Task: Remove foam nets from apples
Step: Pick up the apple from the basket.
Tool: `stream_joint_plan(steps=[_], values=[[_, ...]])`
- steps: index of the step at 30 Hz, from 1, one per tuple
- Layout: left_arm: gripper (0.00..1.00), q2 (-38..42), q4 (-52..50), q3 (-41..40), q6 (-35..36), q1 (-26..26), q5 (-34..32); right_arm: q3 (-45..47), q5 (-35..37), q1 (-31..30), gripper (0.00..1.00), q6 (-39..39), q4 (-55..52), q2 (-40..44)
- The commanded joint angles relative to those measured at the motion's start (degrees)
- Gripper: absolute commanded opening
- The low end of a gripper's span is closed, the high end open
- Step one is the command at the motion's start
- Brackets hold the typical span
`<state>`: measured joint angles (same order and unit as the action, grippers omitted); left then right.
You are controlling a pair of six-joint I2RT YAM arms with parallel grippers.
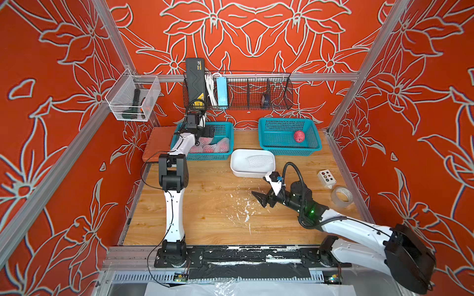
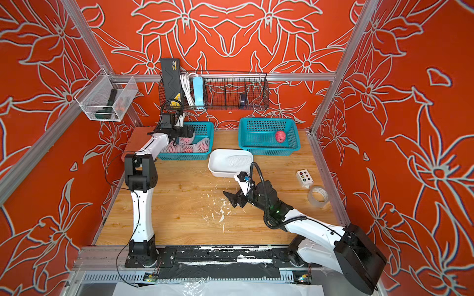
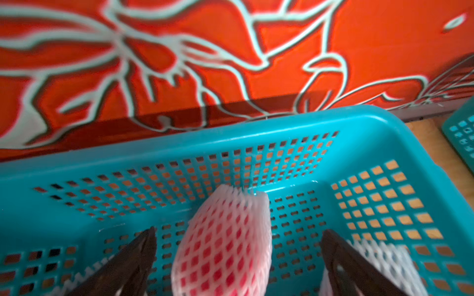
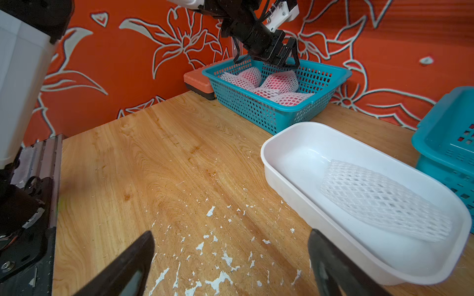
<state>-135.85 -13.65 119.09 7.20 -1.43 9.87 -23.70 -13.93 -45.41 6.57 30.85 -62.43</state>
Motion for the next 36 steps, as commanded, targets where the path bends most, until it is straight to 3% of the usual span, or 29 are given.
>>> stream_joint_plan(steps=[1,16,24,27,36], values=[[0.98,-2.85,-4.00,3.01,1.29,0.24,-1.52,-0.03,-0.32,-0.38,0.93,-0.39,0.57,-0.09],[0.98,-7.51,-6.83,5.11,4.11,0.46,0.41,-0.11,-0.57,-0.42,0.93,-0.29,0.83,-0.47],[0.98,-11.85,-9.84,10.61,4.31,0.47,1.14,-0.02,-0.40,-0.40,0.94,-0.29,0.90,-0.50],[0.88,-12.27,-9.85,11.12,4.39,0.46,1.26,-0.01,-0.13,-0.44,0.94,-0.32,0.96,-0.42],[0.71,-8.72,-6.50,6.45,4.22,0.46,0.86,-0.01,0.40,-0.46,0.94,-0.25,1.03,-0.51]])
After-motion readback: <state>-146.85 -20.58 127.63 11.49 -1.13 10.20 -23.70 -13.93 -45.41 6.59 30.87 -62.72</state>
